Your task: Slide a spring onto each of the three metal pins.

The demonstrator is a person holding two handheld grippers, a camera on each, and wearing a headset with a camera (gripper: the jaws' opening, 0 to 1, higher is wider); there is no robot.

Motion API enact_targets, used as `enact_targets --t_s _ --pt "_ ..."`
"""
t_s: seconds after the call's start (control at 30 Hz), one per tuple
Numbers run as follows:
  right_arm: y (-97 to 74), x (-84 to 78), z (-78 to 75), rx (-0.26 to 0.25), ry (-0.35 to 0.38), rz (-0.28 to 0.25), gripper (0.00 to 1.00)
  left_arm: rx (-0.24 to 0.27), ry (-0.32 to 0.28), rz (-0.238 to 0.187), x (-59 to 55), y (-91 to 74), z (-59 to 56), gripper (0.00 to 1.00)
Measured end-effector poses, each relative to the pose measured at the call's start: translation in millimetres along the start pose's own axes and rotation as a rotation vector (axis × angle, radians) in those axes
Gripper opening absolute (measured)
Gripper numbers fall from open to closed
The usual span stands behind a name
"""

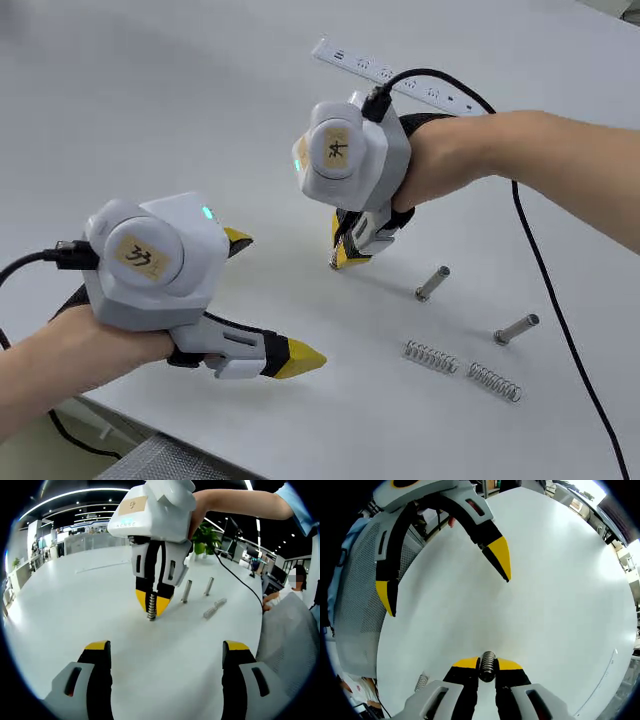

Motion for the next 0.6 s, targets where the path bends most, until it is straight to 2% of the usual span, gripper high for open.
enact_targets --t_s 0.07,0.13,0.3,0.37,0.47,0.6 --pt "2.0 -1.2 1.0 -0.001 -0.007 0.001 0.10 0.003 -0.002 0.000 -0.2 -0.7 0.2 0.91" --pt "3.9 -2.5 1.5 -0.008 -0.006 -0.001 0.18 0.005 -0.002 0.002 -0.6 -1.5 0.0 0.91" --pt "6.3 -5.7 3.7 -0.022 0.013 -0.018 0.44 0.007 -0.004 0.004 -1.4 -2.9 -0.3 0.91" --pt "5.9 -8.1 3.7 -0.032 0.011 -0.021 0.50 0.007 -0.003 0.005 -1.5 -2.9 -0.4 0.91" --pt "4.5 -9.3 3.7 -0.042 0.024 -0.046 0.61 0.006 -0.004 0.001 -0.3 -2.8 -0.4 0.91" --pt "3.7 -9.6 4.1 -0.058 0.036 -0.096 0.84 0.005 0.001 0.000 1.2 -1.9 0.4 0.91"
Point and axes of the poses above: the centre of the closed fingertips' face, and the gripper's own axes: y roughly forward along the fingers, z roughly to its left, x roughly out of its top, the point moved 8 cm from there along -y, roughly backward along the fingers, and after that the axes turned 15 degrees about -z, right-handed, at the moved point
